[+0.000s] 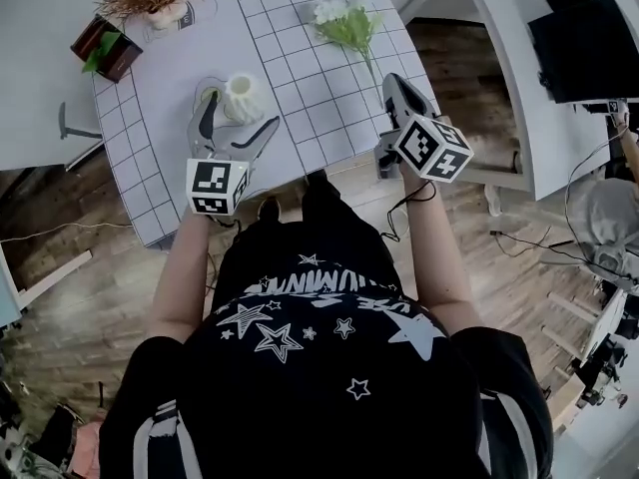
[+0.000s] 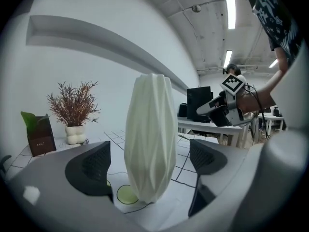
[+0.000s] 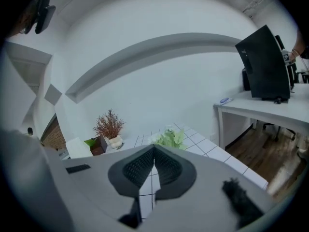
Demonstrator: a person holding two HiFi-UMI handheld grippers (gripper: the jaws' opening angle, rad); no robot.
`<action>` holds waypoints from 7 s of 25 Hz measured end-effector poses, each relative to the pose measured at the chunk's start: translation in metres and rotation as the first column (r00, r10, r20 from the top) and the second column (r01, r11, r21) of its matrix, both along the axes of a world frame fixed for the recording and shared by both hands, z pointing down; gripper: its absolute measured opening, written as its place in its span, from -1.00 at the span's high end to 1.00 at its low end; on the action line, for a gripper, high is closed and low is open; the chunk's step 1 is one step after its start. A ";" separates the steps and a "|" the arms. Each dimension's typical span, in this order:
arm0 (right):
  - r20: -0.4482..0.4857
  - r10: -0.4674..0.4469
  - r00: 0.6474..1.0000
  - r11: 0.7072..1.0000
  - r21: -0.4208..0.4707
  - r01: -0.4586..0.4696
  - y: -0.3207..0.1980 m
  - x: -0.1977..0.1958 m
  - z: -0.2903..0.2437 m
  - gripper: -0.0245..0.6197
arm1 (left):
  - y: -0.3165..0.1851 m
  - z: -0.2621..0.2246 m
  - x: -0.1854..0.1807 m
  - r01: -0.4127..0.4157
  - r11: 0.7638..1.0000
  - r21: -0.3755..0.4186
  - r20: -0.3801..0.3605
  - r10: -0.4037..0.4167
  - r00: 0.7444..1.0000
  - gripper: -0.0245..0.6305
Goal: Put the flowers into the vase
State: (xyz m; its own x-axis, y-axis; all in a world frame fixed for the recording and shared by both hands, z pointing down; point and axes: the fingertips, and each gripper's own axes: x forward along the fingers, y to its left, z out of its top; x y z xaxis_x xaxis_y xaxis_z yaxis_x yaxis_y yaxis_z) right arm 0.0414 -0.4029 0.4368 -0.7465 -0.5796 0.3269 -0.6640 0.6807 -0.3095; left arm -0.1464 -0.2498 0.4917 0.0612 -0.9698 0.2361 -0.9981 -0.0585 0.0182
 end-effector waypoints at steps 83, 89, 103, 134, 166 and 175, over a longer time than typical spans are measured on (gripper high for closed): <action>0.449 -0.641 0.623 0.767 0.342 0.543 0.090 -0.194 -0.182 0.82 | -0.013 0.005 -0.004 0.090 0.995 0.051 0.109 -0.095 0.990 -0.26; 0.469 -0.710 0.526 0.699 0.374 0.610 0.121 -0.218 -0.189 0.82 | -0.016 0.005 -0.002 0.062 0.997 0.044 0.110 -0.067 0.992 -0.26; 0.411 -0.786 0.462 0.610 0.392 0.689 0.140 -0.228 -0.158 0.82 | -0.023 0.006 0.002 0.009 0.999 0.033 0.131 -0.013 0.991 -0.26; 0.109 -0.791 0.602 0.573 0.476 0.667 0.156 -0.184 -0.112 0.79 | -0.024 0.008 0.001 0.002 0.999 0.033 0.121 -0.006 0.993 -0.26; 0.099 -0.567 0.818 0.782 0.378 0.496 0.159 -0.136 -0.065 0.52 | -0.024 0.011 0.002 -0.027 0.999 0.032 0.081 0.024 0.996 -0.26; 0.112 -0.491 0.864 0.833 0.350 0.428 0.161 -0.118 -0.064 0.52 | -0.025 0.021 0.004 -0.058 0.998 -0.010 0.098 0.058 0.993 -0.26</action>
State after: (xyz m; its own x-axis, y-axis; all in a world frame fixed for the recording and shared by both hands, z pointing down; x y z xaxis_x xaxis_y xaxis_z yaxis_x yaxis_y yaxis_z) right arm -0.0770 -0.2420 0.3727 -0.9797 -0.1996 0.0173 -0.2002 0.9719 -0.1237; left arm -0.1428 -0.2745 0.5124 0.0934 -0.9637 0.2503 -0.9900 -0.1166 -0.0795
